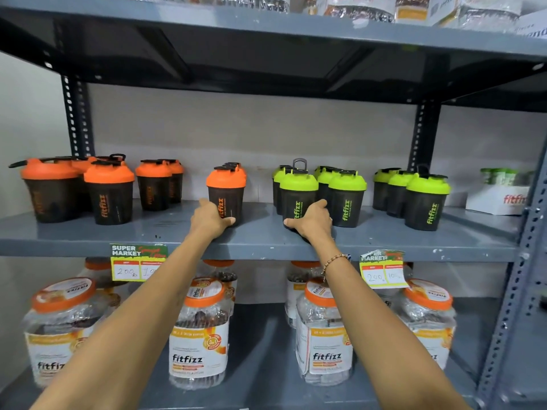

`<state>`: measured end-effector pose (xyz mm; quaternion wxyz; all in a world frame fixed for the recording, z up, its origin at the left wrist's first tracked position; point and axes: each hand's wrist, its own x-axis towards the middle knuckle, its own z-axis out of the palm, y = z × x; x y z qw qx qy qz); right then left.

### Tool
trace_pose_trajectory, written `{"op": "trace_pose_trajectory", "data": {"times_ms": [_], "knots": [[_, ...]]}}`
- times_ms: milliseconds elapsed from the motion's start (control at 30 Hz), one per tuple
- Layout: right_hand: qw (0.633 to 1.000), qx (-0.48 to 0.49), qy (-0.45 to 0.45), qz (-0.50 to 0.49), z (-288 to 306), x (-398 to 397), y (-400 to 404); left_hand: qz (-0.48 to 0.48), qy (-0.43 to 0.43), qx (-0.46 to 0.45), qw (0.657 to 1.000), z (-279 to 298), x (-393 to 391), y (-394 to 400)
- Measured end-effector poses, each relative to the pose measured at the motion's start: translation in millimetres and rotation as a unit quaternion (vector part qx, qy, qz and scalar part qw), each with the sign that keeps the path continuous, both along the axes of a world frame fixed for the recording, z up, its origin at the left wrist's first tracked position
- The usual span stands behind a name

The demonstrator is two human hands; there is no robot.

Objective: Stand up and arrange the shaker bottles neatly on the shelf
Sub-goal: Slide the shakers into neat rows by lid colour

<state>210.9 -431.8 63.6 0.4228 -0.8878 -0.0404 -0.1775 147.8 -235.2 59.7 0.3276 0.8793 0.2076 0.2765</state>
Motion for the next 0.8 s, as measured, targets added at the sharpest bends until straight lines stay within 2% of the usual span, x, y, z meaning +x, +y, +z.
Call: {"op": "trace_pose_trajectory", "data": {"times_ms": [400, 567, 633, 700, 800], "knots": [[0.999, -0.013, -0.016, 0.026, -4.8, 1.6, -1.6, -0.024, 0.005, 0.011, 1.0, -3.1, 2.3, -4.3], [1.0, -0.01, -0.01, 0.017, -4.4, -6.8, -2.5, -0.029, 0.033, 0.036, 0.998, -2.3, -1.2, 0.1], [0.997, 0.001, -0.073, -0.023, -6.6, -16.2, 2.2, -0.005, 0.022, 0.041, 0.999, -4.3, -6.0, 6.5], [0.982, 0.022, -0.185, -0.031, -8.7, -32.7, 15.6, 0.036, -0.012, 0.04, 0.999, -7.6, -14.1, 18.7], [0.961, 0.037, -0.272, 0.043, -7.8, -62.0, 52.2, 0.068, -0.096, 0.038, 0.992, -10.7, -33.8, 48.2]]}}
